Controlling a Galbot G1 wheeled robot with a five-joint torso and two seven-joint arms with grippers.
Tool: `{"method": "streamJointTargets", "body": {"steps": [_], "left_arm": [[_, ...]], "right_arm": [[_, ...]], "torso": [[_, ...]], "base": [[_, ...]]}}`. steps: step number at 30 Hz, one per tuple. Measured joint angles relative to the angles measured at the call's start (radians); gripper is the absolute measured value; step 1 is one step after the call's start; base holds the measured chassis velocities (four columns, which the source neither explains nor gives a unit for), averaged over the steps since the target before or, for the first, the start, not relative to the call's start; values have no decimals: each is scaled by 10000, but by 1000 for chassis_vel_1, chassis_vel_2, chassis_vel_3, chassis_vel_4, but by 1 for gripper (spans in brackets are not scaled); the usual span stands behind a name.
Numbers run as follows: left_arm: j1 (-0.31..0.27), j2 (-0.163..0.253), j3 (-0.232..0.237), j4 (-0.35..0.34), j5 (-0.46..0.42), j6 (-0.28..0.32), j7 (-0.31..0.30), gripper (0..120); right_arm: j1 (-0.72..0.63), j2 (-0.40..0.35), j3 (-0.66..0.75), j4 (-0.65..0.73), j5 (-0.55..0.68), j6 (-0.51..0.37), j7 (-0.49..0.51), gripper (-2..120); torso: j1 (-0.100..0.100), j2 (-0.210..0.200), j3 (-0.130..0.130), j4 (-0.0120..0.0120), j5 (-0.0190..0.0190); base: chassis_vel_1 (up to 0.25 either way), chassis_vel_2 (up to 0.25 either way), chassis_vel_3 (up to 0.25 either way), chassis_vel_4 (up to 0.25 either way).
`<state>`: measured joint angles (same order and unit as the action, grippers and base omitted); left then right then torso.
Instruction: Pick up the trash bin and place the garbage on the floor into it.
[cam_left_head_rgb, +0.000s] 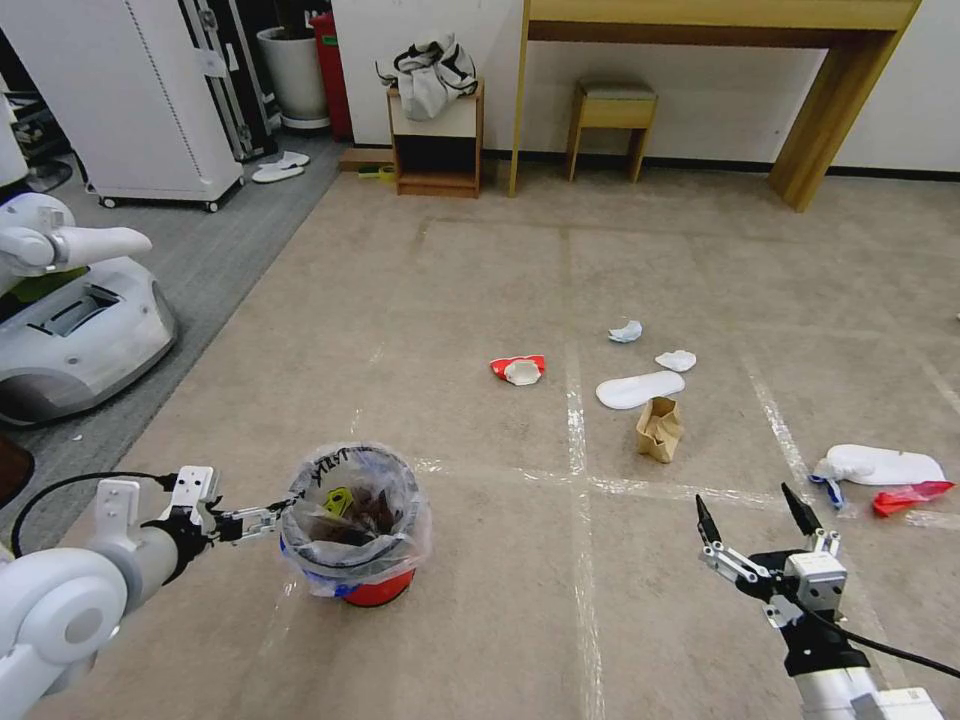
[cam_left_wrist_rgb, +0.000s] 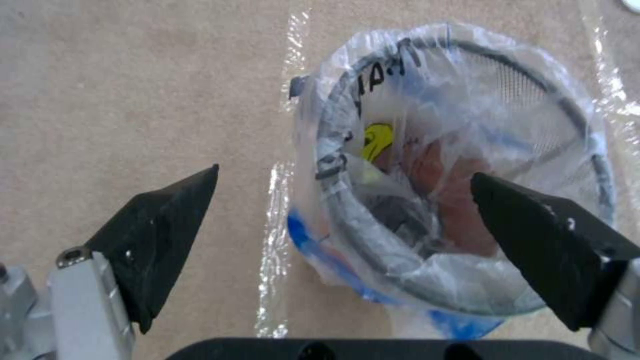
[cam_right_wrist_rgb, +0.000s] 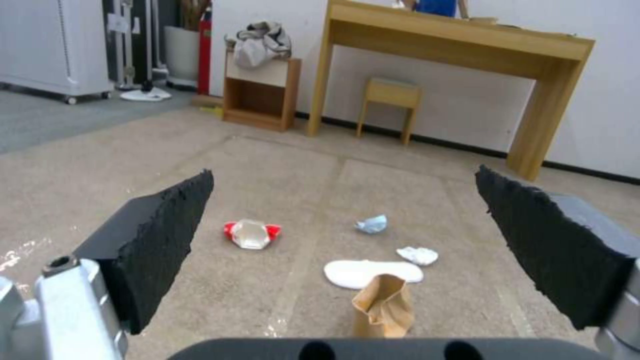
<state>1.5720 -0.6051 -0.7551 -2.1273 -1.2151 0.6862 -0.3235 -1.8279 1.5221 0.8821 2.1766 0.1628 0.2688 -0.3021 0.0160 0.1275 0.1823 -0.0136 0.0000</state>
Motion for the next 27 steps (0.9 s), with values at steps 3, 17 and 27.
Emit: {"method": "streamJointTargets", "body": {"steps": [3,17,27], "left_arm": [[-261,87,139,247,-219,72,-6,100],[-1055,-52,1075,975,-402,142,-14,100],[-2213,-285,2236,1571,-658,153,-349,100]], "right_arm": [[-13,-9,21,-37,-1,-8,0,100],[-12,94,28,-163,-78,-18,-22,100],[-11,145,87,-242,-93,-20,-25,100]], "torso": [[0,0,0,-2,1],[0,0,0,0,1],[0,1,0,0,0]], "base": [[0,0,0,0],[0,0,0,0],[0,0,0,0]]}}
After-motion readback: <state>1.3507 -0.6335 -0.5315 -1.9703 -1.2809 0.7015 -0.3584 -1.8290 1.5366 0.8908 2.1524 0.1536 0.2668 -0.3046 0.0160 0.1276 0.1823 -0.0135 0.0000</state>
